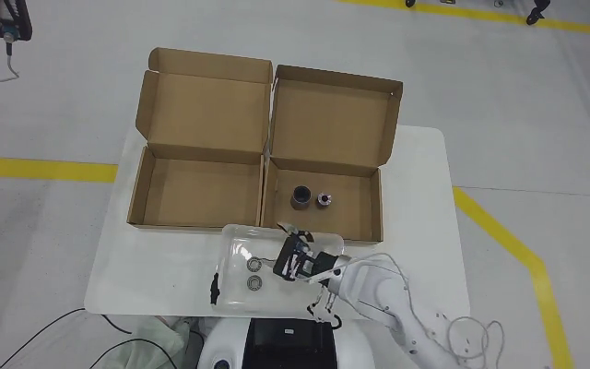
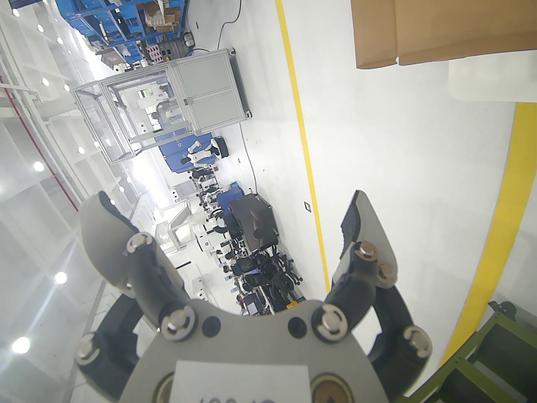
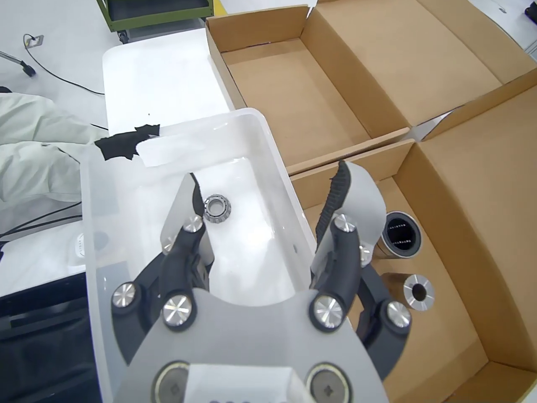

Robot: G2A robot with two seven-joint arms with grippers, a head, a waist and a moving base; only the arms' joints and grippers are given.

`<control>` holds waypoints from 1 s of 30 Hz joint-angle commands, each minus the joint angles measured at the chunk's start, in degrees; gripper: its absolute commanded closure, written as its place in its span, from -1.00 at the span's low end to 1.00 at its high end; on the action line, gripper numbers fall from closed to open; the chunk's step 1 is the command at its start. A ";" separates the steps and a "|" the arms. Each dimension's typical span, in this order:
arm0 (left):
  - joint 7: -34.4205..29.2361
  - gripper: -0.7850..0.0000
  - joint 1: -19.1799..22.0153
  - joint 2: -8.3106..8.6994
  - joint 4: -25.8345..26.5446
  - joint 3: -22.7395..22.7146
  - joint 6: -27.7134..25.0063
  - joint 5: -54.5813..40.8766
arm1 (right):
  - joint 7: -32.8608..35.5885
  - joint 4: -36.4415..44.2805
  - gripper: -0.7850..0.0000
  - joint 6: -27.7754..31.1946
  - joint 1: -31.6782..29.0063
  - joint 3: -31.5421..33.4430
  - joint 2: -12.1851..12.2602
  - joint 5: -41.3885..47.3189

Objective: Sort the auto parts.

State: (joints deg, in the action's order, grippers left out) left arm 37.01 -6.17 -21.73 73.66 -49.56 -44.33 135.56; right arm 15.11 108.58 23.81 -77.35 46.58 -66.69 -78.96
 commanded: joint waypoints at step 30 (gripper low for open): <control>0.00 -1.00 0.00 0.00 0.00 0.00 0.00 0.00 | 4.11 -2.33 -0.22 4.47 4.43 -10.15 -2.25 -7.29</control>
State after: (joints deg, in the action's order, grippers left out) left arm 37.01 -6.17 -21.73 73.66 -49.56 -44.33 135.56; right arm 18.87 106.70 28.61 -73.24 37.30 -68.64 -86.23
